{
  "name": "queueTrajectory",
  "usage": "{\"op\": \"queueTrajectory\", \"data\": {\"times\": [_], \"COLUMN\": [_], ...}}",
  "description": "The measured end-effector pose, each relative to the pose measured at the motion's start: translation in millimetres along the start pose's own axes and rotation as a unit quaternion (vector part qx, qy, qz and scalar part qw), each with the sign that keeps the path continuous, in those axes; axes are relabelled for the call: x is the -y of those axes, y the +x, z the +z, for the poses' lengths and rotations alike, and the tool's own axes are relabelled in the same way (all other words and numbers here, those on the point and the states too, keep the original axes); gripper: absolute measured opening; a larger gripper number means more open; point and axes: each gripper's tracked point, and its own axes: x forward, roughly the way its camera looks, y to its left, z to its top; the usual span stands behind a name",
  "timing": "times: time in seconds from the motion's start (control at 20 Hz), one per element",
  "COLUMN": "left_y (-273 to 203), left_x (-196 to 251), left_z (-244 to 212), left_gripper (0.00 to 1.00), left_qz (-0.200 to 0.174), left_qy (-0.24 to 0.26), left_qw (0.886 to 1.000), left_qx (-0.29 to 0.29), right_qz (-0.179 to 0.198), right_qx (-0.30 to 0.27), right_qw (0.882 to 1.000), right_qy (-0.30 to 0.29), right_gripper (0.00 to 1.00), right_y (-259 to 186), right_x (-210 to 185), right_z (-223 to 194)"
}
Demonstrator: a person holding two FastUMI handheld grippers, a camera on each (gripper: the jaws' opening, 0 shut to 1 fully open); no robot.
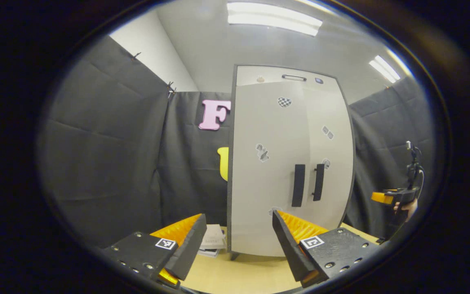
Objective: Grab one shoe with the right hand and put it into the shoe cabinet, grab the other shoe with the left hand and put it into the shoe cabinet; then close the right door with the right hand and the left door with the left hand.
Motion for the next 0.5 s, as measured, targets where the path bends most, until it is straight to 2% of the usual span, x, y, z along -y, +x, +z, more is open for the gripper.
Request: {"op": "queueTrajectory", "data": {"times": [0.1,0.15,0.25,0.3,0.35,0.4,0.5], "left_y": [1,1,1,0,0,-1,-1], "left_x": [-1,-2,-5,-8,-11,-18,-29], "left_z": [-5,-8,-13,-14,-16,-18,-25], "left_gripper": [0.94,1.0,1.0,0.94,1.0,0.94,0.94], "left_qz": [-0.001,0.0,0.001,0.001,0.001,0.001,-0.005], "left_qy": [0.001,-0.003,-0.013,-0.014,-0.013,-0.011,0.003], "left_qw": [1.0,1.0,1.0,1.0,1.0,1.0,1.0], "left_qx": [-0.002,-0.002,-0.003,-0.002,-0.001,-0.002,-0.004], "right_qz": [0.024,0.03,0.037,0.042,0.045,0.048,0.036], "right_qx": [-0.012,-0.009,-0.008,-0.012,-0.016,-0.02,-0.039], "right_qw": [1.0,0.999,0.998,0.998,0.998,0.998,0.997], "right_qy": [-0.015,-0.025,-0.04,-0.042,-0.041,-0.042,-0.051], "right_gripper": [0.98,0.98,0.98,0.92,0.98,0.98,0.98], "right_y": [6,8,12,13,13,14,12], "right_x": [-19,-26,-39,-47,-53,-59,-58], "right_z": [1,5,8,7,5,4,-6]}}
